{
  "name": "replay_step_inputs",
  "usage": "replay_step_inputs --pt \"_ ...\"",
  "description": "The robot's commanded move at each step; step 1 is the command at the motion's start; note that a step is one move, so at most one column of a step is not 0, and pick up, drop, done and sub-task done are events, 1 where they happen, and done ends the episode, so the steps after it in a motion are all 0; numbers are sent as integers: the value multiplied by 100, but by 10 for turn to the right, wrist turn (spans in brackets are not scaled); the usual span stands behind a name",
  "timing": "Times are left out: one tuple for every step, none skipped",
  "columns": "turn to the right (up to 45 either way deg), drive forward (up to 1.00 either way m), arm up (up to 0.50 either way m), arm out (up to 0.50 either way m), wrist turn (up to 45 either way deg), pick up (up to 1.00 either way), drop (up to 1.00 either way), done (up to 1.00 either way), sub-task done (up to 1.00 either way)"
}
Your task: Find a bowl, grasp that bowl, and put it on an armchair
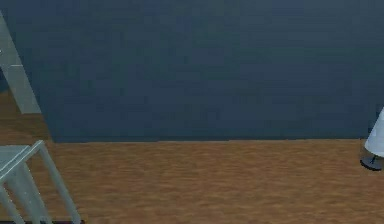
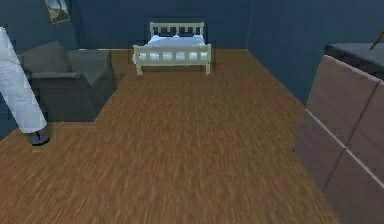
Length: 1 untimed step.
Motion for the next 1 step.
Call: replay_step_inputs --pt "450 0 0 0 0 0 0 0 0"
